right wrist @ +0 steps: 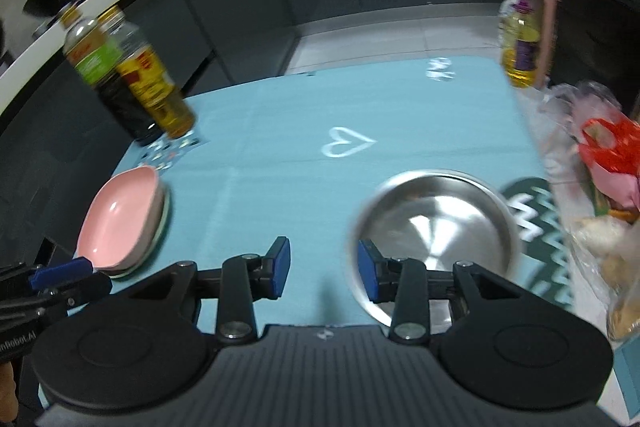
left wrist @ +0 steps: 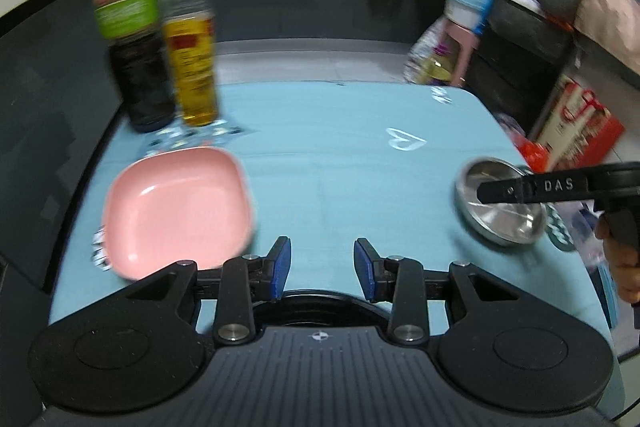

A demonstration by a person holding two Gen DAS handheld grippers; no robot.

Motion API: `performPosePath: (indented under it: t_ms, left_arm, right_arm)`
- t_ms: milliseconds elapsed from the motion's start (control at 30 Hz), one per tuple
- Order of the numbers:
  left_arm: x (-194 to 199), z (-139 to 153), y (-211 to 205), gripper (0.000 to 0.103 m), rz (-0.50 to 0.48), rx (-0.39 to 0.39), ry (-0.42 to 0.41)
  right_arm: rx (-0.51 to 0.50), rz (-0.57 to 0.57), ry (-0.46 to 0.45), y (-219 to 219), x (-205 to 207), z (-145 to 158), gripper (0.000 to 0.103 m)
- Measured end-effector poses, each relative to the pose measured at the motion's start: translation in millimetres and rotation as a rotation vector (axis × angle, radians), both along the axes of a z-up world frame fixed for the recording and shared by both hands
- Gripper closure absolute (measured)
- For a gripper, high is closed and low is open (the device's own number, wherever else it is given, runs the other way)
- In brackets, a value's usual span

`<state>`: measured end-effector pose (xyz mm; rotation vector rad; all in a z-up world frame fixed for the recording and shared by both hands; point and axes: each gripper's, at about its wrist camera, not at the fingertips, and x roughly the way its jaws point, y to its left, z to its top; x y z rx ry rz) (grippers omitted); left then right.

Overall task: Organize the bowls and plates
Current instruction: 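Move the left gripper to the rim of the steel bowl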

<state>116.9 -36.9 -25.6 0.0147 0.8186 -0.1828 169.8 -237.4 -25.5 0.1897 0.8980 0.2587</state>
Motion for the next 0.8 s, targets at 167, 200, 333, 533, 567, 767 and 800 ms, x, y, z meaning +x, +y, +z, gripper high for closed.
performPosePath:
  t_ms: [167,200,333,533,567,767,800]
  left_arm:
    - [6.5,-5.6,-36.3,0.07,-0.059,-0.014,0.028]
    - [8.5,-6.5,-42.5,0.07,-0.067,-0.024,0.035]
    - [15.8,-9.5,-66.7,0.066,-0.097,-0.057,0.052]
    - [30.4,-17.7,-105.0,0.065,-0.146,-0.076,0.07]
    - [33.1,-19.2,-108.8,0.065,-0.147,-0.077,0.07]
    - [56.4,-32.9,-127.7,0.065,-0.118,-0.082,0.085]
    - [59.9,-36.0,-130.4,0.065,-0.114,-0.076,0.093]
  right_arm:
    - [0.018,-0.064,-0.008,-31.9,-10.4,-2.5,0.074]
    - [0.023,-0.073,-0.009,-36.7,-11.8,-3.2,0.074]
    - [0.039,-0.103,-0.011,-54.0,-15.3,-6.4,0.074]
    - [0.06,-0.146,-0.003,-77.3,-11.9,-11.7,0.074]
    - [0.061,-0.151,-0.001,-79.6,-10.6,-12.8,0.074]
    - [0.056,-0.154,0.016,-84.6,-1.0,-18.2,0.074]
    - [0.055,-0.155,0.019,-84.8,0.8,-19.3,0.074]
